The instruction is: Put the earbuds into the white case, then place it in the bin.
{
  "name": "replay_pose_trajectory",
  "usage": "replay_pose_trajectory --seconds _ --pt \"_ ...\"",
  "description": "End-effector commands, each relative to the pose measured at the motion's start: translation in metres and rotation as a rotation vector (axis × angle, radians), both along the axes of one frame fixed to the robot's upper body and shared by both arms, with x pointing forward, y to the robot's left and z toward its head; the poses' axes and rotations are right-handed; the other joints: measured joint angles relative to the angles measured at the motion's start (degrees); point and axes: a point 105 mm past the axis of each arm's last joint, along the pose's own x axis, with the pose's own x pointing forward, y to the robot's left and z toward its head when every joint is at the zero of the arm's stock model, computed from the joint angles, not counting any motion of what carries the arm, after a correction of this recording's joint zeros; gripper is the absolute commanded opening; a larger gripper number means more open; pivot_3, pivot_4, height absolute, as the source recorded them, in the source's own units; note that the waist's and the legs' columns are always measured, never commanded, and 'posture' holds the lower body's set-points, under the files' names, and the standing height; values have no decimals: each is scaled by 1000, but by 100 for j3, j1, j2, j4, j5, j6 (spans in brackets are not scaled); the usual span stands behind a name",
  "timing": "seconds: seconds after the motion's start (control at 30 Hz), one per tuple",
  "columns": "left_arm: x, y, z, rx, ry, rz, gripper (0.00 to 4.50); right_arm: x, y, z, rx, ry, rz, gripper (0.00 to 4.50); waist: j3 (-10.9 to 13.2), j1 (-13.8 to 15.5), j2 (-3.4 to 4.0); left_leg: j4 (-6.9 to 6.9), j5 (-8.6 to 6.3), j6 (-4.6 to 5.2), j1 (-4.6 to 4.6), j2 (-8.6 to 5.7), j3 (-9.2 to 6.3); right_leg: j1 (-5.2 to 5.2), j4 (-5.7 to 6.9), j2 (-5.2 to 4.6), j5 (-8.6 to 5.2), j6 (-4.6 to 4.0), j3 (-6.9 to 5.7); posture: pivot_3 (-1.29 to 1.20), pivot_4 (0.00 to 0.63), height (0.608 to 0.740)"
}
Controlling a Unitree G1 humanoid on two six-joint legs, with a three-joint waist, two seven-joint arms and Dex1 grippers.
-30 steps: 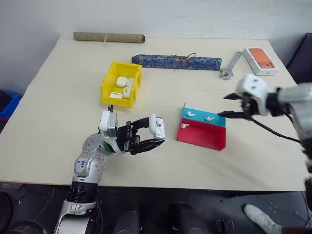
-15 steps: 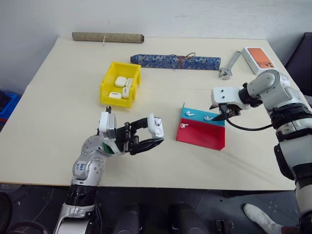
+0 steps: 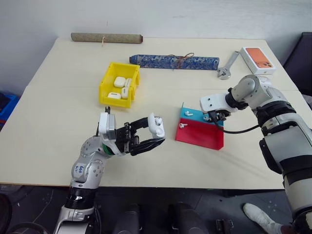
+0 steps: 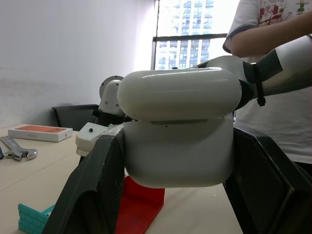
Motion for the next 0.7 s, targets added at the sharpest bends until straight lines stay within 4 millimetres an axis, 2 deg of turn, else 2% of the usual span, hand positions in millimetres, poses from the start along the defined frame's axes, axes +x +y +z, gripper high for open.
replay_pose_trajectory --seconds 0.03,0.4,0.63,0.7 --pt "-5 0 7 -4 -35 -4 2806 1 0 5 -5 -4 -5 993 0 -2 0 0 0 0 1 0 0 0 1 0 0 0 0 0 150 740" --pt "-3 4 7 -1 -31 9 2806 1 -2 10 34 8 -33 993 0 1 0 9 0 -1 3 0 0 2 27 0 0 0 0 0 150 740" --pt "-3 5 7 2 -30 15 2806 8 -7 39 217 -7 -203 993 2 -4 3 8 0 -1 3 0 0 0 30 0 0 0 2 0 150 740" --pt "-3 6 7 2 -28 16 2806 11 -14 44 238 -29 -262 993 2 0 3 7 0 -1 3 0 0 -1 29 0 0 0 2 0 150 740"
